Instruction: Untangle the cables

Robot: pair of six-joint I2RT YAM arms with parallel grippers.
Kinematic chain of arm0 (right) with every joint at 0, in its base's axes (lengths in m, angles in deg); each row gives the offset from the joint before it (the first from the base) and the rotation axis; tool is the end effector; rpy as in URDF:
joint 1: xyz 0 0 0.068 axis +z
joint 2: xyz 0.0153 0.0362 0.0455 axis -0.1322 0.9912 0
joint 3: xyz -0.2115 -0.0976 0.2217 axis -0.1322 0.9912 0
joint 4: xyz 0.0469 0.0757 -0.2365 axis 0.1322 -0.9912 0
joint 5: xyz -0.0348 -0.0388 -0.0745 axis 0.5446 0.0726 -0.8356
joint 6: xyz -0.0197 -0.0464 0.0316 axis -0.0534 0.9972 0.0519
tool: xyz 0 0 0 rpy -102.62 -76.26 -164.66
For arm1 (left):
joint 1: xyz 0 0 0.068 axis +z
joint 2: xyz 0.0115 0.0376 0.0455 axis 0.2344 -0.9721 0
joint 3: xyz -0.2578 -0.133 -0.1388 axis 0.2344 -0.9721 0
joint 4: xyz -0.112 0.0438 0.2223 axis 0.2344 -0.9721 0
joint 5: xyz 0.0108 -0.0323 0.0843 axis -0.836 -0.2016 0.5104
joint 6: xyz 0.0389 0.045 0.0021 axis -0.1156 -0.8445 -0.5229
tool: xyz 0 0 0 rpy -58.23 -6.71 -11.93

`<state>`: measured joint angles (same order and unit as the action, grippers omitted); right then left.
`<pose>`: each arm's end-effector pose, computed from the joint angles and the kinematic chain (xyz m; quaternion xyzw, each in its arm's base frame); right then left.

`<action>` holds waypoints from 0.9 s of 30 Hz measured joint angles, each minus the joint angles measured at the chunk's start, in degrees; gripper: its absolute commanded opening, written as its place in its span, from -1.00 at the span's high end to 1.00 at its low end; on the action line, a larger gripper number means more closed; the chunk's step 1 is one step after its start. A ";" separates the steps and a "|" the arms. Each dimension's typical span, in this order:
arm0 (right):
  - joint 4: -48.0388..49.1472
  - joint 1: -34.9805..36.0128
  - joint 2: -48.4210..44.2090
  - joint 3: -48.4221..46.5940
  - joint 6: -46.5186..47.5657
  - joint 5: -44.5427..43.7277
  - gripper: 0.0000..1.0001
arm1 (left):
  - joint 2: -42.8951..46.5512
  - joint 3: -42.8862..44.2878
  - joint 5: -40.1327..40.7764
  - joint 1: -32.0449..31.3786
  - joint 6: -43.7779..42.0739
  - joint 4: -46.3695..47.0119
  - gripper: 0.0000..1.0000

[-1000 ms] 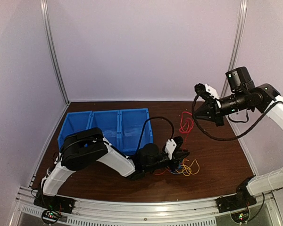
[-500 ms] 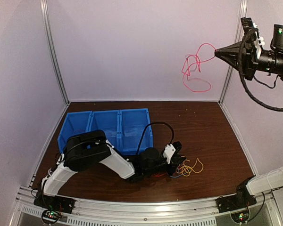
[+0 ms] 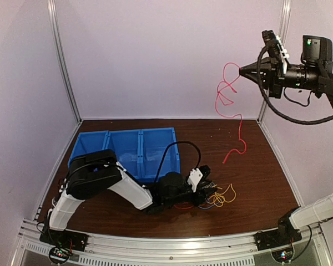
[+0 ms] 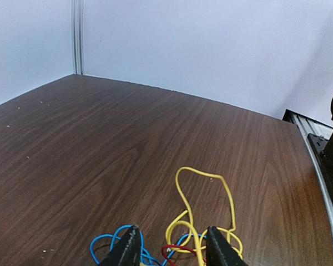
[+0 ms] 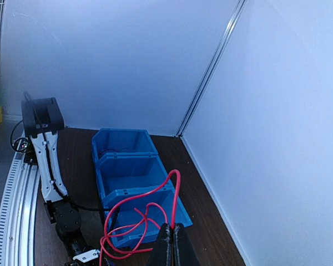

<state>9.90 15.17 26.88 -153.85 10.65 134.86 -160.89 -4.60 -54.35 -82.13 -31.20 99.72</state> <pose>0.1503 0.0995 0.5819 -0.5547 0.4966 0.2852 0.6036 0.1845 -0.4742 0.1332 0.3543 0.6563 -0.4460 0.4949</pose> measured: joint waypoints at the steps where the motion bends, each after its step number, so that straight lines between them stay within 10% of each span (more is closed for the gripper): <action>1: -0.24 -0.04 -0.13 1.84 0.02 -0.31 1.00 | 1.55 -1.09 -0.20 0.00 0.00 -0.09 0.02; 27: 3.45 -1.57 -9.31 31.71 -3.91 2.75 1.00 | 23.50 -14.97 0.11 -0.11 3.80 -3.04 -0.16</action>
<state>13.35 13.59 17.57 -122.13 6.73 137.62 -137.40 -19.57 -54.24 -82.24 -27.40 96.68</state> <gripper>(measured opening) 0.005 0.580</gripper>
